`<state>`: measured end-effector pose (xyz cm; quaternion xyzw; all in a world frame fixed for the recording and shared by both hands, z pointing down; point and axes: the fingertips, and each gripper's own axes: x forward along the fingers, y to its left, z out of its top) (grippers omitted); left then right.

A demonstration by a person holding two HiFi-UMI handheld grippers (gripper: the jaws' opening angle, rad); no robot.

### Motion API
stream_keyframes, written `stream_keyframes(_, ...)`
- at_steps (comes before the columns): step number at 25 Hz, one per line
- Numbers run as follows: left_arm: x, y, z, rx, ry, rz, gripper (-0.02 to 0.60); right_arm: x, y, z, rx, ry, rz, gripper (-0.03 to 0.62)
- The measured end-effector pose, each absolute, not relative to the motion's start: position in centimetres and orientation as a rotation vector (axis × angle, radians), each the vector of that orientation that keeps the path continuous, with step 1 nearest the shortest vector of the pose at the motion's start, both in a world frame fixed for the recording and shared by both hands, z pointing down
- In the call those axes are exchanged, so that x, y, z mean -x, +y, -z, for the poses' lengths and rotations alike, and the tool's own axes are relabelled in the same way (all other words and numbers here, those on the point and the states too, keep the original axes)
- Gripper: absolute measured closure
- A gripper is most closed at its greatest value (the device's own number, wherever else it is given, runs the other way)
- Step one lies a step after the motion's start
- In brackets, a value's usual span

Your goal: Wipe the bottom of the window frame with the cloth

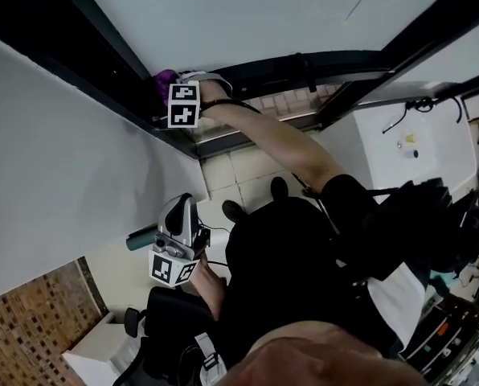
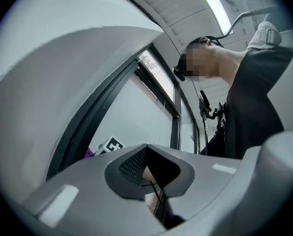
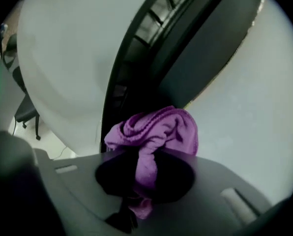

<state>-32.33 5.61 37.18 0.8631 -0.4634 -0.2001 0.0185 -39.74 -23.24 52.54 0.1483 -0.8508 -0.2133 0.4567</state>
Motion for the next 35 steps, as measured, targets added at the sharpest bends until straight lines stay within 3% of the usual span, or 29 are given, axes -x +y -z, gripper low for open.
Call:
stream_keyframes(15,26.9,2.2,-37.5,-2.744,-1.245,0.589,0.581,12.3,-29.5,-54.4,-0.502,-1.454,0.721,0.531)
stream_keyframes(21,25.1,1.6,-37.4,-2.75,-1.206,0.6,0.581,11.6,-28.7,-54.6,-0.411,-1.523,0.619,0.53)
stream_keyframes(26,25.1,1.3,-37.2,-2.762,-1.188,0.625,0.581,8.4,-29.4,-47.7,-0.382,-1.554,0.564,0.528)
stream_keyframes(35,25.1,1.0,-37.6,-2.763,-1.152,0.651,0.581,7.1,-29.9,-52.8,-0.271,-1.29,0.763,0.534)
